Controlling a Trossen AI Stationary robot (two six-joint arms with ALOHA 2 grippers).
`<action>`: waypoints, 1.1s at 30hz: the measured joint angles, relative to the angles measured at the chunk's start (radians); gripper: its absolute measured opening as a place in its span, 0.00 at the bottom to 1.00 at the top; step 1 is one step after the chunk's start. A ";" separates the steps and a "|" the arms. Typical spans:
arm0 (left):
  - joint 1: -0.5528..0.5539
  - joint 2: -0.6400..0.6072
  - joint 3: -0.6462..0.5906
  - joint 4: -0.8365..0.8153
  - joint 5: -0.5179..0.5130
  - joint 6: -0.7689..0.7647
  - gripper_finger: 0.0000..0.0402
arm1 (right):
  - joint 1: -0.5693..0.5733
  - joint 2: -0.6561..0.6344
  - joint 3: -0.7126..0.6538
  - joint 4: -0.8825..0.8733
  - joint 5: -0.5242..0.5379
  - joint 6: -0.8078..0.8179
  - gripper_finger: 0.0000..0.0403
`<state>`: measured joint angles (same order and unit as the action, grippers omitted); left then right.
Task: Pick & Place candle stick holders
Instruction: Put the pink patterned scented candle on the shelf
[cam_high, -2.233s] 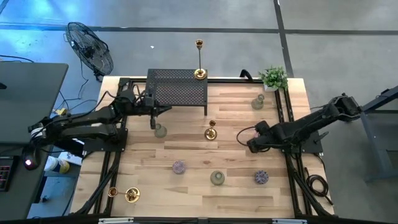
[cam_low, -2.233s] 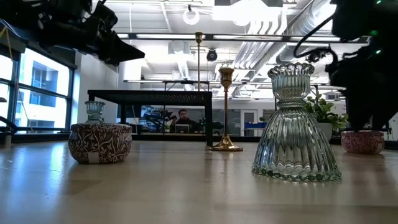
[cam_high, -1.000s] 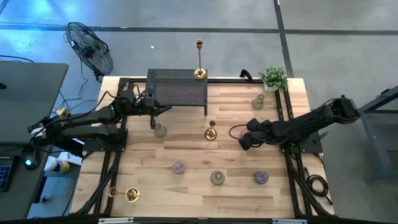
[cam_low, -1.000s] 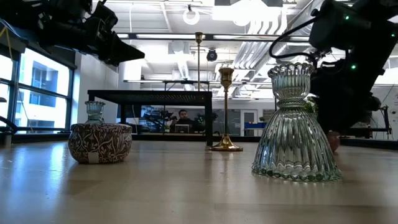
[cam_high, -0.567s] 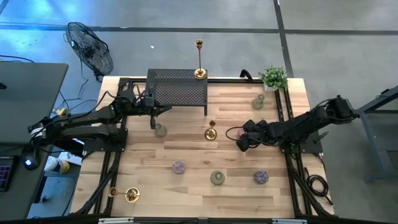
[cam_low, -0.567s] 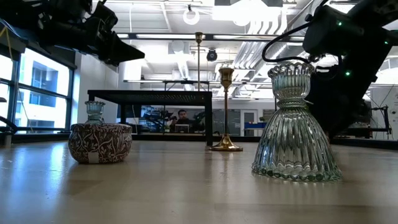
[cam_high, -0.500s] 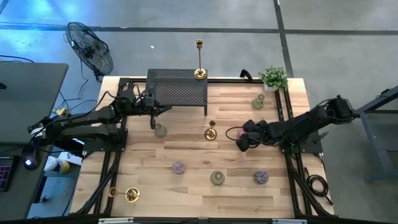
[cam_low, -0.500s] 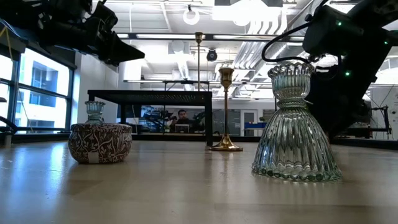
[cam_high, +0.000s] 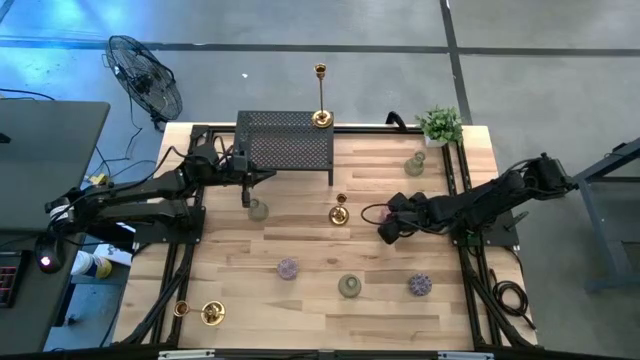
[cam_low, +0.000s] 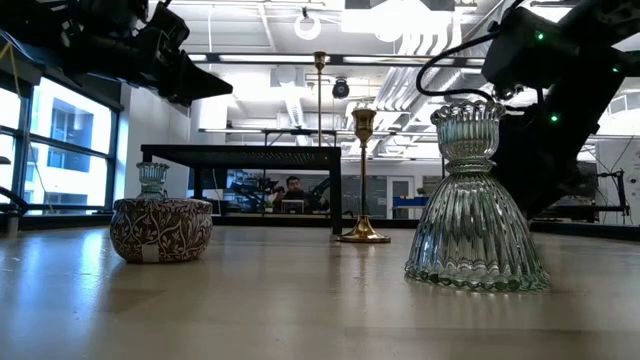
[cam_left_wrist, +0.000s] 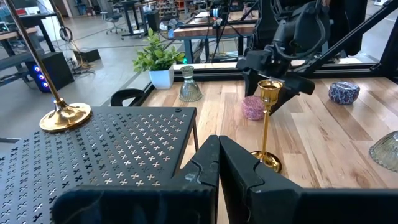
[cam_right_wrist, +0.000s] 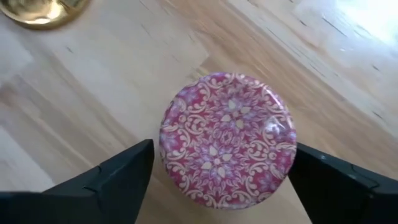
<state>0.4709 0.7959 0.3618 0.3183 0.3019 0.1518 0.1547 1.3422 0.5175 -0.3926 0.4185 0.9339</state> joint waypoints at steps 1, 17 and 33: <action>0.000 0.000 0.000 0.000 0.000 0.000 0.00 | 0.000 0.000 0.000 0.006 0.003 -0.001 0.82; 0.000 0.000 0.000 0.000 0.000 0.000 0.00 | 0.000 -0.001 0.019 0.008 -0.044 -0.024 0.72; 0.000 0.000 0.000 -0.011 -0.065 -0.041 0.00 | -0.015 0.000 0.467 -0.420 -0.031 -0.178 0.72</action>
<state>0.4713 0.7959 0.3618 0.3070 0.2369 0.1105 0.1401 1.3418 0.9844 -0.8122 0.3871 0.7563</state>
